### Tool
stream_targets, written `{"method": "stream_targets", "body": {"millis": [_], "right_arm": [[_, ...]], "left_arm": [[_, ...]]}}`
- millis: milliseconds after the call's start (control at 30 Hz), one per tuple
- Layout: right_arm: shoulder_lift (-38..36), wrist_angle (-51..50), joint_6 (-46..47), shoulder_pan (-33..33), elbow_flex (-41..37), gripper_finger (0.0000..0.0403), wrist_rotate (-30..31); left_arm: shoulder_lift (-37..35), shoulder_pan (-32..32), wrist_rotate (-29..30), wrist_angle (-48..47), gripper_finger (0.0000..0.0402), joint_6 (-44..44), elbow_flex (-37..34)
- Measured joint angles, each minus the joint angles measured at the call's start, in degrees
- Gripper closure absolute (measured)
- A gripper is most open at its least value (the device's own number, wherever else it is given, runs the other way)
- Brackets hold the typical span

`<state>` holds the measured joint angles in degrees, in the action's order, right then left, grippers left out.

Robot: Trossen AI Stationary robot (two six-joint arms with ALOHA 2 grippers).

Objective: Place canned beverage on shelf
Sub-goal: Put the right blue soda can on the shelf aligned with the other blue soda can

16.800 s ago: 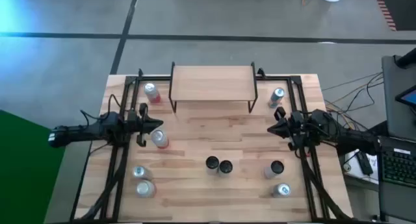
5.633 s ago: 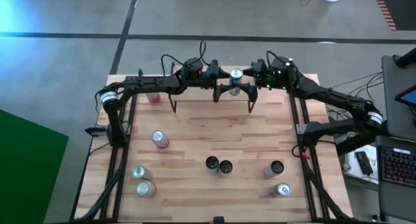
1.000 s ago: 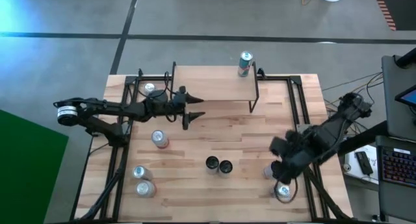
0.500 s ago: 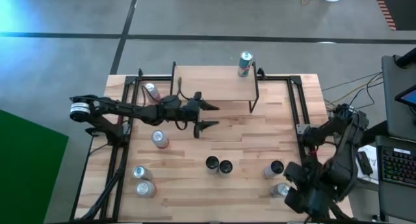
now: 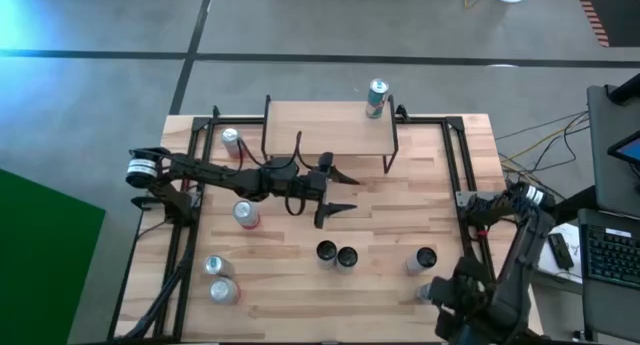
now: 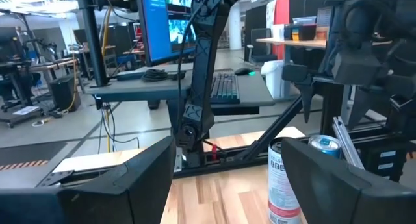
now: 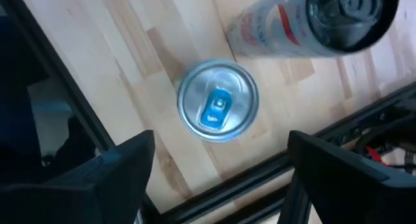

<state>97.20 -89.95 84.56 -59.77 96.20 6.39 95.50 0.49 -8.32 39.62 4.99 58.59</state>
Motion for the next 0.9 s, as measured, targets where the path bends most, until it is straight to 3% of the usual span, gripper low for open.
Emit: {"method": "stream_targets", "body": {"millis": [400,900], "right_arm": [[-2.95,0.07,5.59,-0.09,-1.31,0.0043,9.24],[-4.11,1.97,14.44,0.26,-5.75,0.0034,4.36]], "left_arm": [[-0.02,-0.06,0.24,-1.19,0.0137,0.07,-0.15],[-0.07,-0.11,0.22,-2.08,0.0137,0.07,-0.24]]}}
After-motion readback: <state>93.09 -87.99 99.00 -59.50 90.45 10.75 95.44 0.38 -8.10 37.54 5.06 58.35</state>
